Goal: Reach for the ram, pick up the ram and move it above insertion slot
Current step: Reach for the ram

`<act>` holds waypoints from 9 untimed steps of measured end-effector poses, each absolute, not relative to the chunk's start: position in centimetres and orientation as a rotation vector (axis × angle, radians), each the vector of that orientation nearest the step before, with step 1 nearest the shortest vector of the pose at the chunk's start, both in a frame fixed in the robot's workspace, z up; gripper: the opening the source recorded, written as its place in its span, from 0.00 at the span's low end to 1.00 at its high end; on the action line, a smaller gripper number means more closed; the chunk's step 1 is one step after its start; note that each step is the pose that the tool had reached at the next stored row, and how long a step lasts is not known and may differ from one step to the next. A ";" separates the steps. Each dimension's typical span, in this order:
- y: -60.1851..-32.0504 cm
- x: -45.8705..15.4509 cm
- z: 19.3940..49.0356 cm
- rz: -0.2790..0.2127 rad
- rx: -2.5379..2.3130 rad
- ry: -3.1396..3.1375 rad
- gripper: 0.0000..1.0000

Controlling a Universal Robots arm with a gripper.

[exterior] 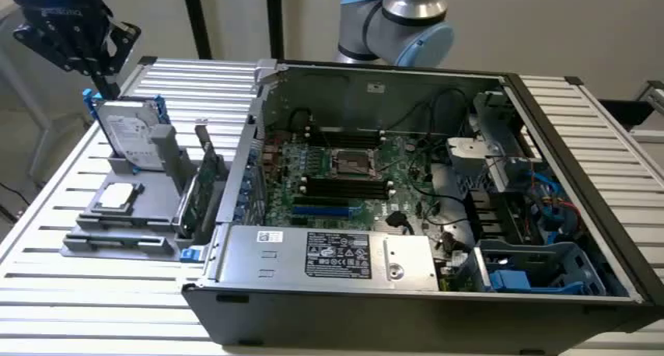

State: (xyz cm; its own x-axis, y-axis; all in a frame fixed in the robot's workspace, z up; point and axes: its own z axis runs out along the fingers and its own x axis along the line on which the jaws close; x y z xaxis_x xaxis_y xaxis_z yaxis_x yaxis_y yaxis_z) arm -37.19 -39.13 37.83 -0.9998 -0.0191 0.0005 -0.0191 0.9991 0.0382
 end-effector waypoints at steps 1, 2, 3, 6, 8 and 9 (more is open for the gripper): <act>-39.1 -37.2 37.8 -0.060 0.030 -3.140 0.11; -39.1 -37.2 37.8 -0.060 0.030 -3.140 0.11; -39.1 -37.2 37.8 -0.060 0.030 -3.140 0.11; -39.1 -37.2 37.8 -0.060 0.030 -3.140 0.11; -39.1 -37.2 37.8 -0.060 0.030 -3.140 0.11; -39.1 -37.2 37.8 -0.060 0.030 -3.140 0.11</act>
